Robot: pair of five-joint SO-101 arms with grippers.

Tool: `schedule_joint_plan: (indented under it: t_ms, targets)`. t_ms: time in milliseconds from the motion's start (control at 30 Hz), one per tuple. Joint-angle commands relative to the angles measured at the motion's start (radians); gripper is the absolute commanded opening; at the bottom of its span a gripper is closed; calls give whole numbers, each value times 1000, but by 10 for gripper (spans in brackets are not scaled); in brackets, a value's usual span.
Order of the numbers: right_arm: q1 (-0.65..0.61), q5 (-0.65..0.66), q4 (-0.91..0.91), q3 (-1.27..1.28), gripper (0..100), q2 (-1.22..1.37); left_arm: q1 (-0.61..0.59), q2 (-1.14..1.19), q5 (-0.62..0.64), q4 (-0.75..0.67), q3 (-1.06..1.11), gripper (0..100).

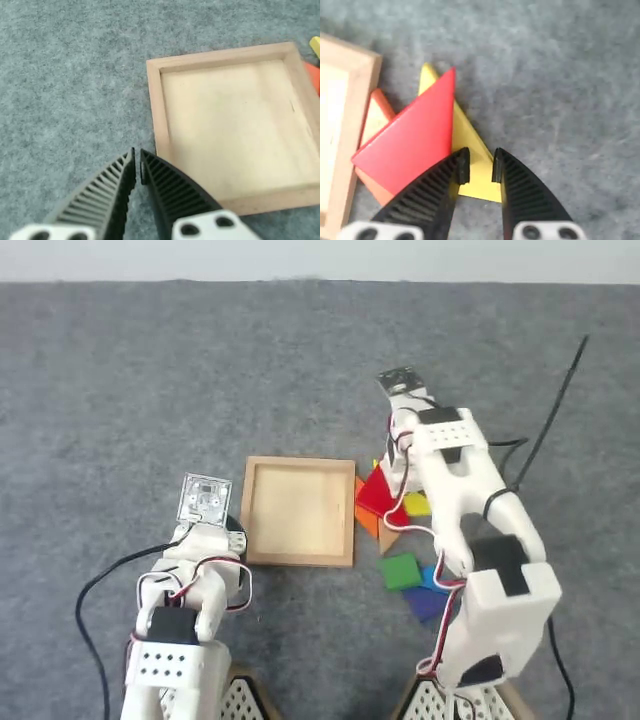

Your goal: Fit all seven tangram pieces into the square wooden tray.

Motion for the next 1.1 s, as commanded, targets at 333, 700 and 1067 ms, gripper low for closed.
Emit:
schedule_joint_plan:
  t_ms: [333,700,1067]
  targets:
    - [-268,3,-39,144,87,-225,-5,-12,8,2,-8,15]
    - [-394,3,-140,137,87,-150,-5,-12,8,2,-8,15]
    - [-473,9,-217,124,87,-90,-5,-12,8,2,-8,15]
